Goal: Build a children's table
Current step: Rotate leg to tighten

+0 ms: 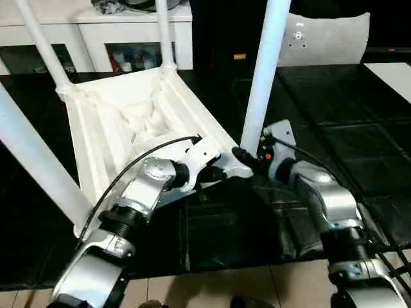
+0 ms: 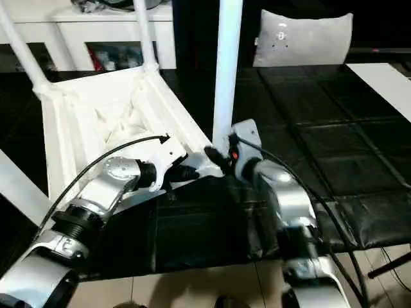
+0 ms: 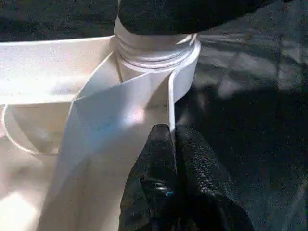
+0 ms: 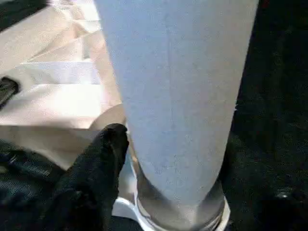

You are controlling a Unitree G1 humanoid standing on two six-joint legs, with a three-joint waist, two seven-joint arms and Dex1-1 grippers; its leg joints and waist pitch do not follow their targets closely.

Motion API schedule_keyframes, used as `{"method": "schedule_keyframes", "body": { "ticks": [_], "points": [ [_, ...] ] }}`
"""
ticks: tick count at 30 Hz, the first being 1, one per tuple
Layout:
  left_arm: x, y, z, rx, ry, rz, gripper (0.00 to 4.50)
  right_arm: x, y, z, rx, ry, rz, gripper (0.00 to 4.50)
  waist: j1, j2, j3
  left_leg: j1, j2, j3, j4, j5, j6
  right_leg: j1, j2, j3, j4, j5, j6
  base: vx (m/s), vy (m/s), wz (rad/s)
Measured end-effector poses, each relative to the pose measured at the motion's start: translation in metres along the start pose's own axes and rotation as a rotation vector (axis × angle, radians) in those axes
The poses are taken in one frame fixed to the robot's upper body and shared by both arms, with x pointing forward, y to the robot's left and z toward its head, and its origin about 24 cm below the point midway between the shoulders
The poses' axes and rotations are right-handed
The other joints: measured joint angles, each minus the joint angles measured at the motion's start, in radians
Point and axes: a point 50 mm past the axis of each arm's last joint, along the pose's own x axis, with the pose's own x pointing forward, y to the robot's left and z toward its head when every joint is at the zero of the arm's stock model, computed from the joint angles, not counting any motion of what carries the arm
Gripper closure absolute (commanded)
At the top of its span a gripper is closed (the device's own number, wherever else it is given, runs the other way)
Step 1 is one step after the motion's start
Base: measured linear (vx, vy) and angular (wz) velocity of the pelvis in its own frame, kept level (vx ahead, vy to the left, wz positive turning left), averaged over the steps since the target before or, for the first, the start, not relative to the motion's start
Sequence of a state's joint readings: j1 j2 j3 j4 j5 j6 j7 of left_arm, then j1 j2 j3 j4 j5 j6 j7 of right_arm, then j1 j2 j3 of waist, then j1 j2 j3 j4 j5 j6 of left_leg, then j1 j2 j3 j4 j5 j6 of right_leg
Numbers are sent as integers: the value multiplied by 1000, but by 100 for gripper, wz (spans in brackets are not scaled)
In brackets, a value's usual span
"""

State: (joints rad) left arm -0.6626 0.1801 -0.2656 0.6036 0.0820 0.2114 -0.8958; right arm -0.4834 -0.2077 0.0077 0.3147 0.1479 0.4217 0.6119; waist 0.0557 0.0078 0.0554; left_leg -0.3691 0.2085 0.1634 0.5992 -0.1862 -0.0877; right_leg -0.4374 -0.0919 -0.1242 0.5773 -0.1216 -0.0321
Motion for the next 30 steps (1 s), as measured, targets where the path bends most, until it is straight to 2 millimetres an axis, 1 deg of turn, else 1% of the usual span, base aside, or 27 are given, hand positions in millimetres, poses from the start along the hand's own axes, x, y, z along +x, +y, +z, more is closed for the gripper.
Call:
{"method": "schedule_keyframes", "body": {
  "ticks": [3,6,8,10,11,14,16,20,22,24,25,26,27,30],
  "points": [
    [-3,0,-2,19,2,-20,450,-3,0,-2,0,-3,34,96,5,0,0,0,0,0,1,-1,-3,0,0,0,0,0,2,0,0,0],
    [-8,1,-4,38,3,-62,450,-12,-8,-1,-34,0,73,66,14,1,0,1,0,0,3,-2,-5,2,-1,1,0,1,3,0,0,0],
    [-11,1,-6,57,2,-91,450,-20,-10,1,-69,8,131,61,19,1,0,1,0,0,3,-1,-5,3,-1,2,0,1,3,0,0,0],
    [-17,2,-8,79,2,-131,450,-30,-10,3,-121,24,227,33,27,1,0,1,0,1,4,-1,-4,3,-1,2,0,2,4,0,0,0],
    [-20,2,-9,97,-2,-163,450,-35,-10,2,-144,40,276,33,33,1,0,1,0,1,4,-1,-4,3,-1,2,0,2,4,0,0,0],
    [-31,3,-14,131,12,-239,450,-44,-12,2,-176,80,378,7,45,1,0,1,1,1,4,-1,-4,4,-1,2,1,2,4,0,0,0],
    [-34,1,-16,159,21,-302,450,-49,-12,1,-192,114,449,7,57,1,0,1,2,1,4,-1,-4,4,-1,2,1,2,4,0,0,0],
    [-36,-5,-17,204,30,-403,450,-54,-7,1,-198,147,584,7,70,1,0,0,1,1,5,-1,-4,6,-2,4,1,2,4,0,0,0],
    [-36,-7,-18,224,38,-446,450,-56,-6,1,-196,156,641,40,75,1,0,1,1,1,5,-1,-4,6,-2,4,1,2,4,0,0,0],
    [-36,-9,-18,249,39,-479,450,-56,-3,0,-191,166,683,45,79,1,0,1,1,1,5,-1,-4,6,-2,4,1,2,4,0,0,0],
    [-36,-10,-17,260,40,-492,450,-55,-2,-1,-189,172,696,59,81,1,0,1,1,1,5,-1,-4,6,-2,4,1,2,4,0,0,0],
    [-35,-11,-17,266,40,-502,450,-55,-1,-3,-183,178,706,59,82,1,0,1,1,1,5,-1,-4,6,-2,4,1,2,4,0,0,0],
    [-34,-13,-17,274,37,-516,450,-55,-1,-4,-176,183,715,75,84,1,0,1,1,1,5,-1,-4,6,-2,4,1,2,4,0,0,0],
    [-33,-14,-17,277,35,-530,450,-54,1,-7,-158,195,750,95,82,1,0,1,2,1,6,-1,-4,6,-2,4,1,2,4,0,0,0]
  ]
}}
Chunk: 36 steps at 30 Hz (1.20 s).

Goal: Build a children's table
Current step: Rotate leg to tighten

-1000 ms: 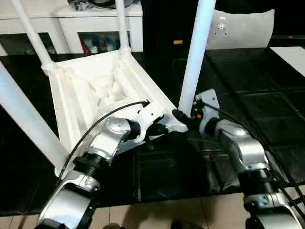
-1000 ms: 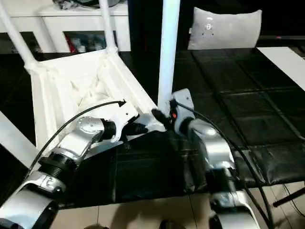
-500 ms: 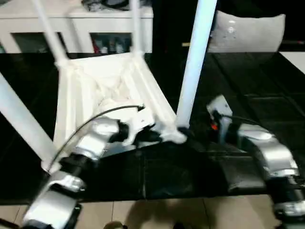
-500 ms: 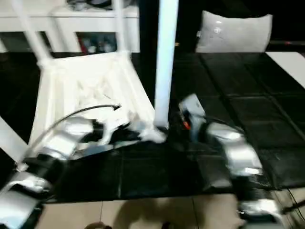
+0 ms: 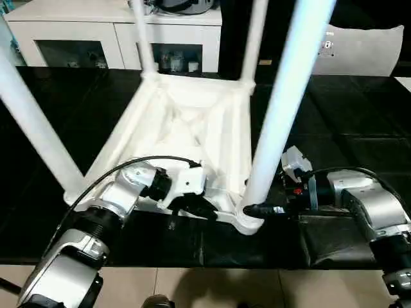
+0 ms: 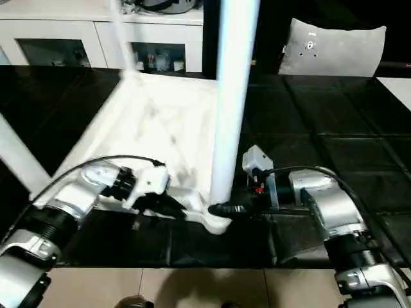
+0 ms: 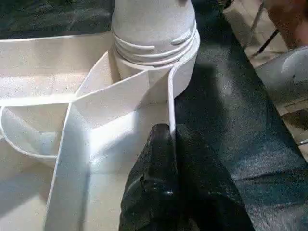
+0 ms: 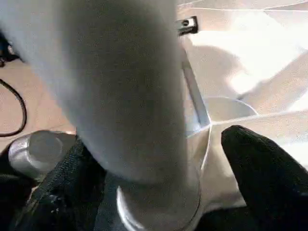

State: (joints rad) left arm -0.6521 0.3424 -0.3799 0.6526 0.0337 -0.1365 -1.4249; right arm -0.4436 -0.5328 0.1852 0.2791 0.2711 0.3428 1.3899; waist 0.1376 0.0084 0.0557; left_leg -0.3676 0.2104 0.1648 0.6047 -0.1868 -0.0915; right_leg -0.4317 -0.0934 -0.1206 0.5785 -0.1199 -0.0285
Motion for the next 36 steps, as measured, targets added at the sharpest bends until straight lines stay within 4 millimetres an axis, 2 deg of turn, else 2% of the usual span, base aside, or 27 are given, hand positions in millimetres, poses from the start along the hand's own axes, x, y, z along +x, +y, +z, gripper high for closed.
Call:
{"method": "schedule_keyframes", "body": {
  "ticks": [11,12,17,21,23,26,30,33,35,36],
  "points": [
    [-2,0,-1,15,3,-8,450,1,3,-2,8,22,48,175,2,0,0,0,0,0,0,0,0,0,0,0,0,0,0,0,0,0],
    [-2,0,-1,17,3,-8,450,1,3,-2,12,20,51,200,2,0,0,0,0,0,0,0,0,0,0,0,0,0,0,0,0,0],
    [-4,1,-1,-11,-14,0,450,1,4,-2,70,-16,41,231,3,0,0,0,0,0,0,0,0,0,0,0,0,0,0,0,0,0],
    [-8,5,-2,-53,-19,57,450,10,2,1,92,-72,-41,235,-1,0,0,1,0,1,0,2,-3,0,1,0,0,0,0,0,0,0],
    [-11,9,-4,-88,-4,120,450,17,-2,2,97,-95,-124,237,-15,0,0,2,-1,1,0,2,-3,0,1,-1,0,0,0,0,0,0],
    [-11,13,-7,-152,3,208,450,26,-11,3,118,-121,-270,241,-50,0,0,1,-2,1,2,2,-3,0,1,-2,-1,0,1,0,0,0],
    [2,30,-2,-275,-1,431,450,46,-34,14,205,-164,-617,244,-110,0,0,0,-1,-3,6,2,-3,0,0,-10,-7,0,1,0,0,0],
    [15,36,4,-315,-15,528,450,52,-44,19,245,-179,-775,244,-131,0,0,-3,-1,-9,4,2,-3,2,0,-18,-17,0,1,0,0,0],
    [19,38,7,-321,-18,560,450,54,-47,21,246,-189,-828,244,-135,0,0,-5,-1,-12,4,2,-3,2,0,-21,-18,2,0,0,0,0],
    [21,39,8,-323,-23,576,450,55,-48,21,236,-194,-851,212,-134,0,0,-6,-1,-12,4,2,-2,2,0,-21,-18,4,0,0,0,0]
  ]
}}
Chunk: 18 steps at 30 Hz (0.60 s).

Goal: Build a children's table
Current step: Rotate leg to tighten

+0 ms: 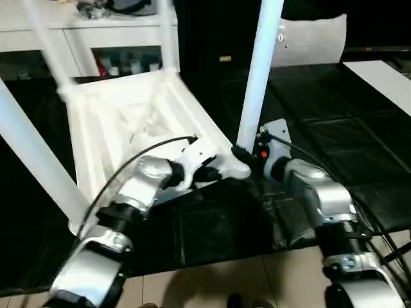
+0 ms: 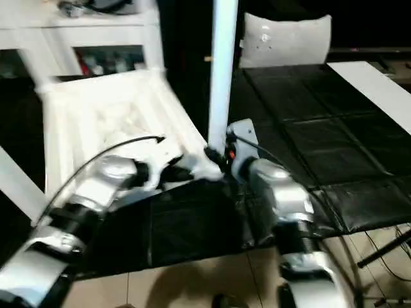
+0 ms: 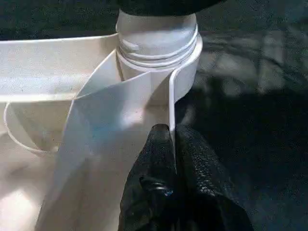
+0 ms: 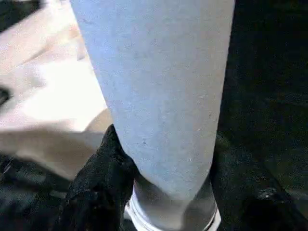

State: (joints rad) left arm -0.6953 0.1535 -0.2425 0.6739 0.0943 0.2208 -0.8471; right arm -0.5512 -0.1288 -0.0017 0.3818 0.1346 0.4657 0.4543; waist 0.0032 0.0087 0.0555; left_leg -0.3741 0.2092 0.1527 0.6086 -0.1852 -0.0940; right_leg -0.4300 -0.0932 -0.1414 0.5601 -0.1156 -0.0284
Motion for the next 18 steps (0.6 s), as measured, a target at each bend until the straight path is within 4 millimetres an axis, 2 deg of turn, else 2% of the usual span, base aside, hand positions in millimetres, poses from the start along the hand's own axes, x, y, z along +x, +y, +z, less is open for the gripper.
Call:
{"method": "schedule_keyframes", "body": {
  "ticks": [3,6,8,14,18],
  "points": [
    [2,-1,2,-6,-4,6,450,2,1,-1,-8,-10,-22,177,7,0,0,0,0,0,-4,0,0,0,0,0,0,7,-4,0,0,0],
    [4,-3,5,5,-10,-6,450,1,-1,0,-4,-29,-24,153,26,1,0,-1,0,0,-9,1,1,-4,1,-1,1,8,-5,0,0,0],
    [4,-4,6,14,-12,-16,450,-1,-2,1,-12,-37,-8,145,32,1,0,-1,1,0,-10,3,5,-6,1,-1,2,9,-9,0,0,0],
    [-3,-2,3,62,-2,-60,450,-14,-10,-3,-58,-42,94,88,48,1,0,-1,1,0,-9,3,4,-5,1,0,2,8,-7,0,0,0],
    [-13,2,0,112,3,-114,450,-31,-23,1,-104,-44,205,60,62,2,0,1,1,0,-7,1,0,-3,1,0,2,9,-6,0,0,0]
  ]
}}
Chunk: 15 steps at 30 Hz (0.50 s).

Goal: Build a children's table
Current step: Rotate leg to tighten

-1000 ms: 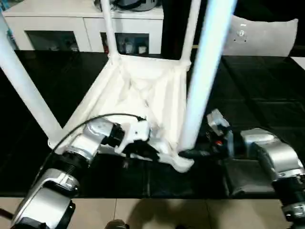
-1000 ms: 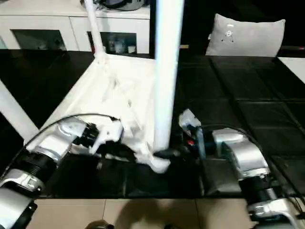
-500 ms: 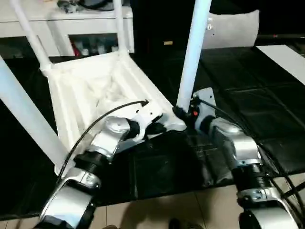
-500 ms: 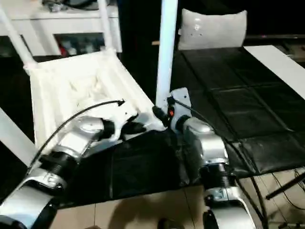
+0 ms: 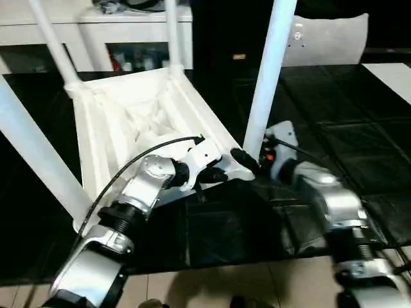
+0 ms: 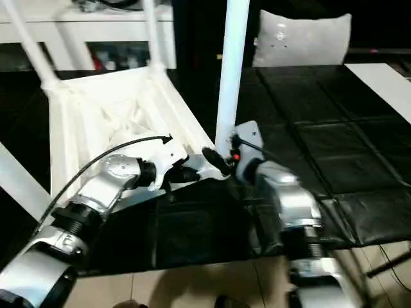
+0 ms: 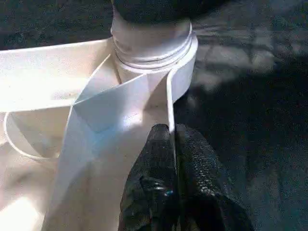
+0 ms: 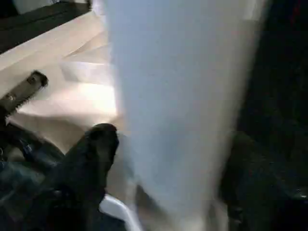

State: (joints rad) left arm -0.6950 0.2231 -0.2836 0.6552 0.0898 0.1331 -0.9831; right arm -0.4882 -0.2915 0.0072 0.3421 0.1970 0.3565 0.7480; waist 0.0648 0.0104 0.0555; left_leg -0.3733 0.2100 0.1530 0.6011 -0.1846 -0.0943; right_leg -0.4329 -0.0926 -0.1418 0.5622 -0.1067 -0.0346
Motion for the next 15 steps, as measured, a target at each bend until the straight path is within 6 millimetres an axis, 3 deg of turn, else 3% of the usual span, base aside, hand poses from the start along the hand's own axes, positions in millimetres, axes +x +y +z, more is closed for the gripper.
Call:
{"method": "schedule_keyframes", "body": {
  "ticks": [7,14,15],
  "points": [
    [-20,1,-12,70,26,-138,450,-36,-8,-7,-97,105,238,8,28,0,0,3,0,0,2,0,0,6,-1,-1,0,0,0,0,0,0],
    [-30,-6,-17,151,39,-311,450,-48,-3,-2,-131,164,441,8,60,0,0,7,7,0,2,0,0,16,-2,-5,-2,-2,3,0,0,0],
    [-31,-8,-17,159,37,-342,450,-47,0,-3,-129,173,483,33,65,0,0,7,8,1,2,0,0,16,-2,-5,-2,-2,3,0,0,0]
  ]
}}
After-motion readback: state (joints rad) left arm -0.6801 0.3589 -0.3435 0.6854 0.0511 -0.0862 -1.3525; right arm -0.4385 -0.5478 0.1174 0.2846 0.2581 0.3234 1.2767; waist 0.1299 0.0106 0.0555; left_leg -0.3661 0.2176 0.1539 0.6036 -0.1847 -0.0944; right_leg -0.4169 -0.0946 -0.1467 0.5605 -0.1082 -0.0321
